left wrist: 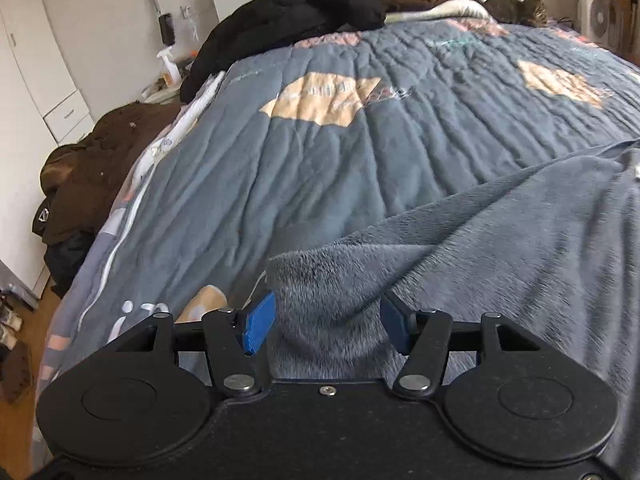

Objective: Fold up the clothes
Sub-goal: 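Grasp the blanket fold with the left gripper and tug it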

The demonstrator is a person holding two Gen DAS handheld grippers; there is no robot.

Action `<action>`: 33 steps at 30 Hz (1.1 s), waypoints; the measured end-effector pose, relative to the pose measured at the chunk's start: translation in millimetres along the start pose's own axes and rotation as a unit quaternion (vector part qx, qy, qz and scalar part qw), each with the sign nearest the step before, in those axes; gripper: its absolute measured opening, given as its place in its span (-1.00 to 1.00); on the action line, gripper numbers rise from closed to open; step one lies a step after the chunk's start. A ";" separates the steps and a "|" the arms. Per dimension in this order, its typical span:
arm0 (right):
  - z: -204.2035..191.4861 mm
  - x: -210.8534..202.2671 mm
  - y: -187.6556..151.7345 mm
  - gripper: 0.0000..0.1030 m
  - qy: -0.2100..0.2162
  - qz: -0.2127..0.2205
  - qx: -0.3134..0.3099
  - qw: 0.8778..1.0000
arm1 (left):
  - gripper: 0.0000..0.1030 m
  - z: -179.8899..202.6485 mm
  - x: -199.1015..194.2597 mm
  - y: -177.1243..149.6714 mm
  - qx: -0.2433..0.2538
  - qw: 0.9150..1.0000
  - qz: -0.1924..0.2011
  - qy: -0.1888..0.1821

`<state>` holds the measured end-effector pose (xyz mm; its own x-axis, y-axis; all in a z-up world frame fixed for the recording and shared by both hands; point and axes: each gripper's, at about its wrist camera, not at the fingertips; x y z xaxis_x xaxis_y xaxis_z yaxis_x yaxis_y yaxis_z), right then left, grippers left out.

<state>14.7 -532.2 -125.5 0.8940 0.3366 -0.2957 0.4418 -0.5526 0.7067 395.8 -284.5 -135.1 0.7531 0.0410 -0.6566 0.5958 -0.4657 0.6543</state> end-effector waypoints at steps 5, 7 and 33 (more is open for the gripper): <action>3.2 7.5 -2.8 0.34 0.004 -0.008 -0.002 1.000 | 0.15 13.1 29.8 0.3 0.013 0.999 -0.051 -0.006; 6.2 8.9 -3.4 0.34 0.000 -0.009 -0.002 1.000 | 0.15 16.6 33.5 -2.0 0.020 0.999 -0.051 -0.001; 14.1 -4.0 3.6 0.34 0.004 0.021 0.013 1.000 | -0.64 -30.6 44.5 61.0 -0.050 0.992 -0.009 0.115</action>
<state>13.8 -546.3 -130.9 0.9108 0.3196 -0.2612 0.4065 -0.5851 0.7017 474.2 -284.1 -113.0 0.7795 0.2548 -0.5723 0.6251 -0.3743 0.6849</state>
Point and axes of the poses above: each gripper's, at about its wrist camera, not at the fingertips, and x roughly the way its jaws point, z to its right, y to its top, and after that the axes turned 13 degrees about y, right-handed
